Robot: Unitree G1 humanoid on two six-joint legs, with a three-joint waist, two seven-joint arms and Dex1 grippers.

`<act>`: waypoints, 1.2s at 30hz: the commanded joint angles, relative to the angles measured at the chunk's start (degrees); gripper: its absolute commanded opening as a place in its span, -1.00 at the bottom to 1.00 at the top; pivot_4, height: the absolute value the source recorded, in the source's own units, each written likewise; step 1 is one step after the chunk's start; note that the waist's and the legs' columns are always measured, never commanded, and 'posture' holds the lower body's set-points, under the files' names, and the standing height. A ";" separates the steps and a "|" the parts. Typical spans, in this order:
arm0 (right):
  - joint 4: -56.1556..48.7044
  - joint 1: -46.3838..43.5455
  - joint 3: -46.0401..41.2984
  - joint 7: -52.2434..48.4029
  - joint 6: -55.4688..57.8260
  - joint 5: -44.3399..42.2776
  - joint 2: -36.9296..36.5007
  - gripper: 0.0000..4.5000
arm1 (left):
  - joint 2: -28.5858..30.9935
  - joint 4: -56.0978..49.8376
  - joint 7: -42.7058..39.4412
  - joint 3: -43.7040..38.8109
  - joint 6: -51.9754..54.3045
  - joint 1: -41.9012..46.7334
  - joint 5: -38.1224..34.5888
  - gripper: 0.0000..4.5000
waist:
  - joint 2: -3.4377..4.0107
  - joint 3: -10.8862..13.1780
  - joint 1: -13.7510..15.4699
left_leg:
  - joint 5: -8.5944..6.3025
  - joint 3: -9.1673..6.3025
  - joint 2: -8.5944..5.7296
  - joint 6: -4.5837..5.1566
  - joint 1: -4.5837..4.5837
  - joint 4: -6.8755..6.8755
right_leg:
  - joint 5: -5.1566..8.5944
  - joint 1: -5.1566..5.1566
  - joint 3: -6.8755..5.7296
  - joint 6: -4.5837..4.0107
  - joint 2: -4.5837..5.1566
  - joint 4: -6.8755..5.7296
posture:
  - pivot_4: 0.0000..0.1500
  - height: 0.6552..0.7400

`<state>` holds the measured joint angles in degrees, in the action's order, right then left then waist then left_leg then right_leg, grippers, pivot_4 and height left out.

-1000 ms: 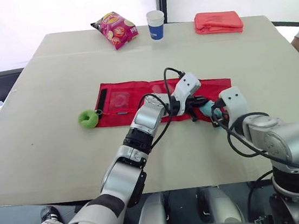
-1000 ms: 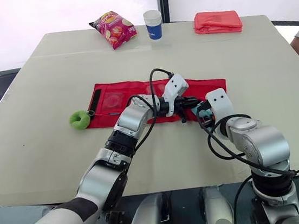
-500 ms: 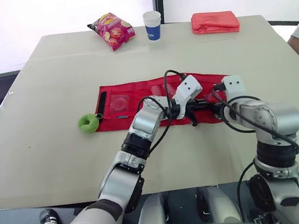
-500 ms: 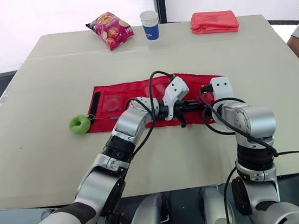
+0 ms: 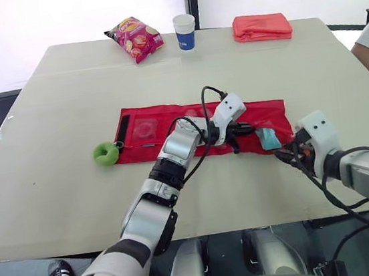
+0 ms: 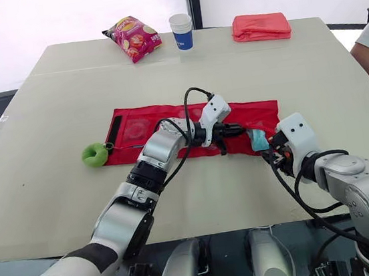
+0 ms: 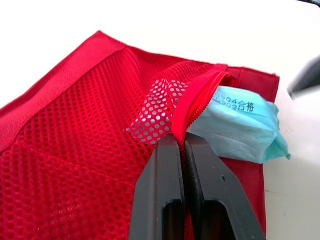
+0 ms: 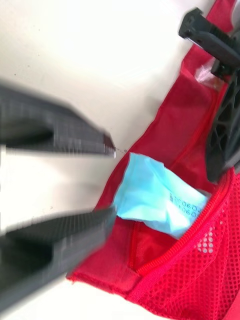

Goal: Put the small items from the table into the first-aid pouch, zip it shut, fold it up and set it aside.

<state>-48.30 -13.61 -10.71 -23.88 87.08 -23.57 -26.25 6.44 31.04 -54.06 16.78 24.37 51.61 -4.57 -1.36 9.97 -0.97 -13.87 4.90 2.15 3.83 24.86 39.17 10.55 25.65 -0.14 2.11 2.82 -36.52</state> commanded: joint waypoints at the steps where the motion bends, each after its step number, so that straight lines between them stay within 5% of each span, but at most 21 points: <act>1: 0.24 1.73 1.51 1.13 -4.92 0.22 0.78 -0.98 | -0.10 -1.15 -0.43 -0.83 -1.00 1.39 -0.53 -1.00 | 0.00 0.00 0.18 | 0.00 -0.01 0.00 0.00 0.02 0.00 | -0.01 0.00 0.00 0.00 0.00 0.00 | 1.00 1.00; 18: 32.35 -8.82 14.07 5.52 -39.01 12.74 3.27 -0.98 | 1.02 -6.48 -3.27 2.80 -0.74 -1.63 0.31 -1.00 | 0.00 0.00 0.17 | 0.01 0.09 -0.04 0.00 0.04 -0.01 | -0.17 0.02 0.03 0.07 0.00 0.02 | 1.00 1.00; 24: 23.02 -3.47 8.48 -0.99 -33.69 5.86 -1.50 -0.98 | 0.04 -2.34 -1.60 2.45 -7.65 -1.34 1.59 -1.00 | 0.00 0.00 0.58 | 0.00 0.06 -0.05 0.01 0.08 -0.01 | -0.18 0.01 0.03 0.07 0.03 0.05 | 1.00 1.00; 26: 15.38 0.93 2.93 -3.02 -29.20 1.10 -3.51 -0.65 | -0.13 -2.82 -1.74 -0.48 -9.00 -1.84 -1.04 -1.00 | 0.01 0.01 0.52 | 0.00 0.04 -0.04 0.01 0.08 -0.01 | -0.19 0.01 0.03 0.06 0.02 0.06 | 1.00 1.00; 27: 11.61 3.20 -0.36 -3.89 -27.08 -1.23 -4.43 -0.47 | 0.26 -4.24 -2.28 -2.55 -8.56 -2.38 -3.17 -0.70 | 0.02 0.02 0.67 | 0.00 0.05 -0.04 0.01 0.09 -0.01 | -0.18 0.01 0.03 0.06 0.03 0.07 | 1.00 1.00; 31: 0.91 10.60 -8.40 -8.28 -24.17 -10.35 -7.06 0.27 | 5.57 -13.57 -6.27 -8.35 -3.60 -6.40 -10.12 -0.09 | 0.02 0.02 -0.14 | 0.00 0.00 0.05 0.00 0.06 -0.01 | -0.16 0.01 0.00 0.09 0.00 0.07 | 1.00 1.00; 33: -2.08 13.25 -10.36 -9.99 -25.73 -13.47 -7.25 0.29 | 9.57 -17.77 -7.92 -9.94 -0.13 -8.59 -12.15 0.23 | 0.03 0.01 -0.19 | 0.00 0.01 0.10 0.00 -0.07 -0.02 | -0.07 -0.03 0.01 0.16 -0.06 0.02 | 1.00 1.00; 36: -5.05 16.67 -11.93 -11.67 -29.60 -15.04 -7.96 0.29 | 17.97 -22.69 -11.33 -10.94 0.35 -13.03 -12.22 0.23 | 0.05 0.00 -0.21 | 0.00 -0.01 0.12 -0.01 -0.14 -0.05 | 0.04 -0.03 0.01 0.00 -0.09 -0.06 | 1.00 1.00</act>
<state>-50.35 2.35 -20.22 -34.50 60.41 -36.79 -33.56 20.80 12.50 -63.15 7.35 24.65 40.25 -16.01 -1.31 9.97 -1.18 -13.87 4.89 2.27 3.82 24.73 39.12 10.60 25.63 -0.13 2.09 2.73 -36.60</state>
